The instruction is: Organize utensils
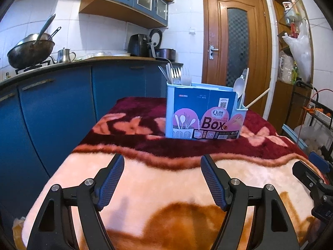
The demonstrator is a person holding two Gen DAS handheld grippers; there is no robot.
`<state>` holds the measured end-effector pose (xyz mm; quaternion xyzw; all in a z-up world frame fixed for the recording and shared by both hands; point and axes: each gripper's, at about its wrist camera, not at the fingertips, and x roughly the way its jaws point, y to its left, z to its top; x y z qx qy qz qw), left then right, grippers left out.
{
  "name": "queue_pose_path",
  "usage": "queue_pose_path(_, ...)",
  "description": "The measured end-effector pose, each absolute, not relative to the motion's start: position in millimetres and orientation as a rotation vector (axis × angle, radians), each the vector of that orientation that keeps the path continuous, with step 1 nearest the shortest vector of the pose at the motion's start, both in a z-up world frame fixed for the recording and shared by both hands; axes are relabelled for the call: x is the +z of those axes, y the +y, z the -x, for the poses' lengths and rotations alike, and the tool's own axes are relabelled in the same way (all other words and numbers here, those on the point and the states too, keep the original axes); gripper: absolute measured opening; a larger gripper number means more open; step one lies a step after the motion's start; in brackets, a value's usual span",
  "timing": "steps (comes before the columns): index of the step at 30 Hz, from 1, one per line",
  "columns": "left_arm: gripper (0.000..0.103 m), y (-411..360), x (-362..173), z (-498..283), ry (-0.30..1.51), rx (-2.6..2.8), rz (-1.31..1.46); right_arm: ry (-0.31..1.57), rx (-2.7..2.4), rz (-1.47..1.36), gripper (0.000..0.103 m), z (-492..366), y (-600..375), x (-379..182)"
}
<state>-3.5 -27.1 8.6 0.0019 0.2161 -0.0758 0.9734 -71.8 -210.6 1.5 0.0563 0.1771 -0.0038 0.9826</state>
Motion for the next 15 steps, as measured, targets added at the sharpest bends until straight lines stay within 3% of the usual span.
queue_pose_path(15, 0.077, -27.7, 7.2, 5.1, 0.427, -0.147, -0.006, 0.362, -0.004, -0.119, 0.095, 72.4, -209.8, 0.4)
